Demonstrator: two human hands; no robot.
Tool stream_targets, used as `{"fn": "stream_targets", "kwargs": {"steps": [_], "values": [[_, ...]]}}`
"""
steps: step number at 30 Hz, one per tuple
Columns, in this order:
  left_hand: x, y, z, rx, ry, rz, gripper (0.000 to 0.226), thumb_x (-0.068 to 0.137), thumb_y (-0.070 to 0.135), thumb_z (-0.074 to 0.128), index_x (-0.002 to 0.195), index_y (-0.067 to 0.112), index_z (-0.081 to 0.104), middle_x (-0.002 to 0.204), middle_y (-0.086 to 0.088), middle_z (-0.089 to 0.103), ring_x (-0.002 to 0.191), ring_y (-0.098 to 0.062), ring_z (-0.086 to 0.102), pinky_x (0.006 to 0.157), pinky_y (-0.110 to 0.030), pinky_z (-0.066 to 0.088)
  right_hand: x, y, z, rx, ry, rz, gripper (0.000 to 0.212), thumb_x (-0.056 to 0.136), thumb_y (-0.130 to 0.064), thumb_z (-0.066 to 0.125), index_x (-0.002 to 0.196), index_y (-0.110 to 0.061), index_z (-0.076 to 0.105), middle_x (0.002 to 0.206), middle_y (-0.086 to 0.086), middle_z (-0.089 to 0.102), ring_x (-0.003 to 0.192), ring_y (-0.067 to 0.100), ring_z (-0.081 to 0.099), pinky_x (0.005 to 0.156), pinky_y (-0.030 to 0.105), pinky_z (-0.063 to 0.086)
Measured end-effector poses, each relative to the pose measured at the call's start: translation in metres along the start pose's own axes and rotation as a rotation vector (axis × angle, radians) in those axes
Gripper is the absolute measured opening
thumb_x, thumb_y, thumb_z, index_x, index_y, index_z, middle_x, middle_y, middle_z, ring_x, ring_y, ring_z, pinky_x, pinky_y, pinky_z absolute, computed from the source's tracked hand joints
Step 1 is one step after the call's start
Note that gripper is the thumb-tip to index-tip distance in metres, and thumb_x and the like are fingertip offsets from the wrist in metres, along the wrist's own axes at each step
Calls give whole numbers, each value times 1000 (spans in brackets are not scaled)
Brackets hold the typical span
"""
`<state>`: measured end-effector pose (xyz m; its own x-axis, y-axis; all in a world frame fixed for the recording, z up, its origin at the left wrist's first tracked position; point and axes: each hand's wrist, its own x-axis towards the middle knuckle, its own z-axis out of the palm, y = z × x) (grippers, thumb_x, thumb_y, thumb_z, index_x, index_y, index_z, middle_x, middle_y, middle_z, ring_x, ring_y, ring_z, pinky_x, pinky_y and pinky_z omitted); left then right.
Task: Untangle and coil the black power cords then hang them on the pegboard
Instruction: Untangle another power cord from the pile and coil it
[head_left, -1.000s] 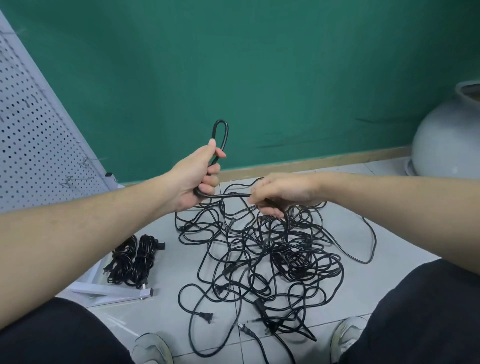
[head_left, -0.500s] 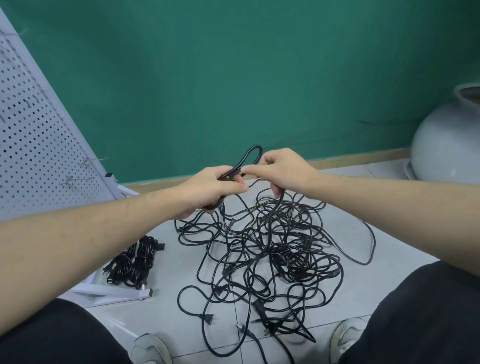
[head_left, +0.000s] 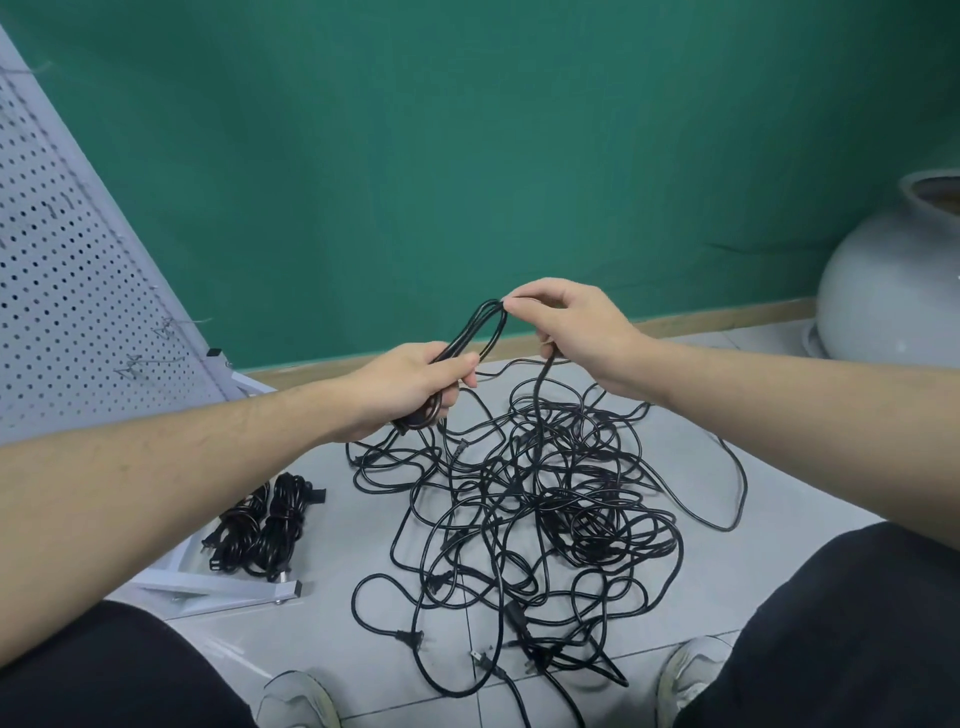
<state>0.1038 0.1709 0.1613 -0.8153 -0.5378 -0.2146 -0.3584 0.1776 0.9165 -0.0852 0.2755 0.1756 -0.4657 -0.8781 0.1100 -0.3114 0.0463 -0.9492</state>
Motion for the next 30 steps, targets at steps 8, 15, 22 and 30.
{"fn": "stream_targets", "kwargs": {"steps": [8, 15, 22, 30], "values": [[-7, 6, 10, -58, -76, -2, 35, 107, 39, 47, 85, 13, 54, 54, 4, 42, 49, -13, 30, 53, -27, 29, 0, 4, 1, -54, 23, 33, 22, 94, -36, 70, 115, -28, 70, 87, -5, 57, 56, 7, 48, 59, 22, 48], [-7, -3, 4, 80, -112, -49, 51, 98, 58, 50, 61, 23, 48, 56, 2, 50, 50, -16, 36, 51, -29, 30, -3, 3, 11, 240, -204, 282, 18, 105, -28, 54, 100, -12, 58, 87, 4, 71, 77, 15, 66, 79, 34, 56], [-11, 3, 11, -147, -98, -108, 51, 106, 46, 44, 65, 15, 38, 93, -14, 77, 67, -24, 70, 66, -33, 54, -4, -2, 18, 238, -196, 361, 27, 106, -36, 49, 92, -14, 53, 73, 7, 72, 80, 25, 67, 85, 42, 56], [-7, 11, 24, -296, 30, -102, 49, 88, 56, 62, 64, 17, 44, 77, -5, 69, 62, -17, 61, 61, -30, 51, -1, -5, 27, 439, -91, 337, 32, 105, -38, 50, 79, -19, 52, 67, -1, 66, 69, 16, 62, 71, 31, 48]]}}
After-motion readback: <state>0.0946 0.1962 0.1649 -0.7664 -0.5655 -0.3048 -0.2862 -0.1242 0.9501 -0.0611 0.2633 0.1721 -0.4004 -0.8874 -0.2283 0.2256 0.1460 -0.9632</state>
